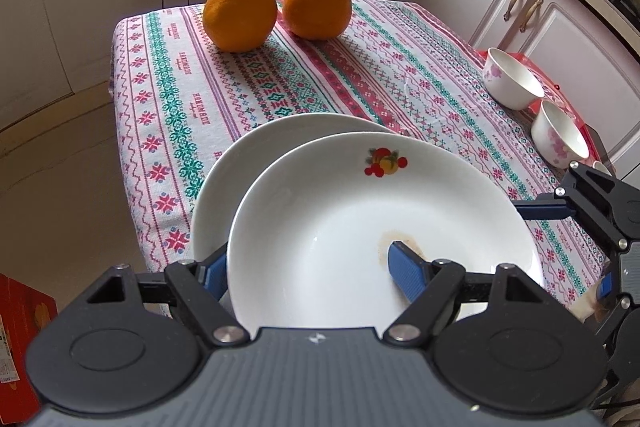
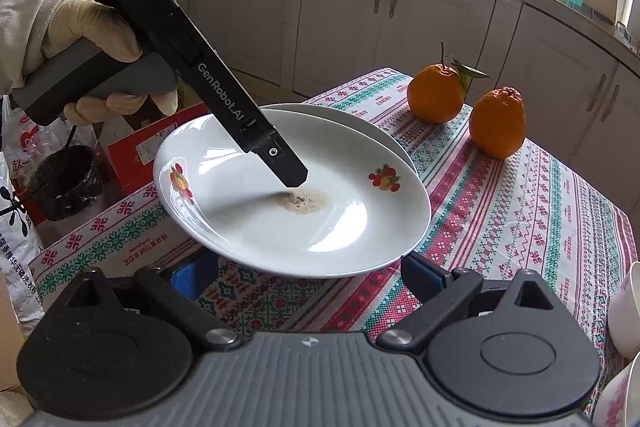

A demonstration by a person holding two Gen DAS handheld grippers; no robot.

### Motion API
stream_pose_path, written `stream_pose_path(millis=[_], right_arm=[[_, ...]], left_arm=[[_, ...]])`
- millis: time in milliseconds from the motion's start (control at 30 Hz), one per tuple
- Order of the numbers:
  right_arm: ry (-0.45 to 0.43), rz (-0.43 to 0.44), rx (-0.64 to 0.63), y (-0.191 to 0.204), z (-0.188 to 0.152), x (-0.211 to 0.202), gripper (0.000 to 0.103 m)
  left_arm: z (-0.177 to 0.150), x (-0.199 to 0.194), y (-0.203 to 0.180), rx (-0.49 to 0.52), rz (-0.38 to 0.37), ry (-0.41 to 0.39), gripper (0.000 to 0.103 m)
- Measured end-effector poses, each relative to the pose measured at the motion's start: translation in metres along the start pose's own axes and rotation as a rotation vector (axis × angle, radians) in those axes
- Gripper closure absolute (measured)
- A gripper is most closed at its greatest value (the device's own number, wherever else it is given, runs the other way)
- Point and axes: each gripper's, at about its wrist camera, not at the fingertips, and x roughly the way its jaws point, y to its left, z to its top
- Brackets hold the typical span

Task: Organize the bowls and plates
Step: 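Lower the held plate onto the plate stack with the left gripper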

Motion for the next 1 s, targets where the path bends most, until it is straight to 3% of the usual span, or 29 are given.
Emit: stream_pose_path(millis=[1000], right_arm=[[-0.026, 0.0, -0.018, 0.002, -0.004, 0.0, 0.003]], left_arm=[[-0.009, -0.024, 0.005, -0.082, 0.003, -0.045, 0.024]])
